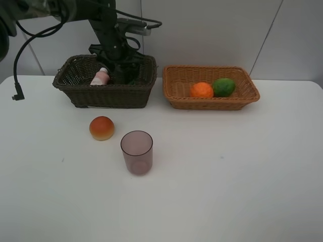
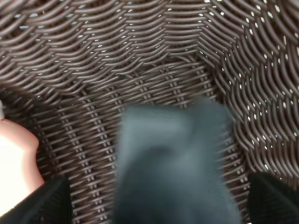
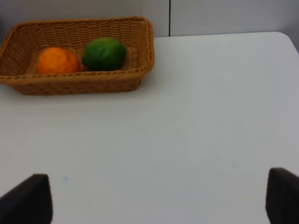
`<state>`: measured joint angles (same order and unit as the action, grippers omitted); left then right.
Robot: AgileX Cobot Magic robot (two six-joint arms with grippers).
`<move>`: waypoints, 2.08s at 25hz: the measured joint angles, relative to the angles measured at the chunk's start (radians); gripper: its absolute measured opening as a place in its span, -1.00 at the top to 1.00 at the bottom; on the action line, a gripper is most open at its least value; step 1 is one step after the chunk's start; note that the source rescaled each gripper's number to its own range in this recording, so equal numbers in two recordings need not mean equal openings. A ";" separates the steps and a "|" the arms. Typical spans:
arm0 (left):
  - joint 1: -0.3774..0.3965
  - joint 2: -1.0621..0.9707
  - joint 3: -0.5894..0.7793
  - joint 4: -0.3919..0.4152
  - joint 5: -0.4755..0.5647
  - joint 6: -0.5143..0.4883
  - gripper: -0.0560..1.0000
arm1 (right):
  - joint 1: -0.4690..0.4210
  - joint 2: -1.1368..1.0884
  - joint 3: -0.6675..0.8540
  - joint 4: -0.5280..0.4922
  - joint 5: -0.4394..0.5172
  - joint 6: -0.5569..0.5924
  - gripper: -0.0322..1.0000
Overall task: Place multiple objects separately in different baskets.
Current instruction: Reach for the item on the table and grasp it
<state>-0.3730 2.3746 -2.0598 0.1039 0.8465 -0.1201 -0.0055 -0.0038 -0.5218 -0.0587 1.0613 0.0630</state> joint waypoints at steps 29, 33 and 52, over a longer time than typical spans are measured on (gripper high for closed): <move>-0.249 -0.434 0.478 -0.003 0.202 0.000 -0.96 | 0.000 0.000 0.000 0.000 0.000 0.000 -0.93; -0.259 -0.436 0.562 -0.004 0.168 -0.045 -0.96 | 0.000 0.000 0.000 0.000 0.000 0.000 -0.93; -0.276 -0.458 0.744 -0.036 -0.025 -0.054 -0.96 | 0.000 0.000 0.000 0.000 0.000 0.000 -0.93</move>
<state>-0.6486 1.9166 -1.3156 0.0678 0.8213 -0.1744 -0.0055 -0.0038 -0.5218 -0.0587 1.0613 0.0630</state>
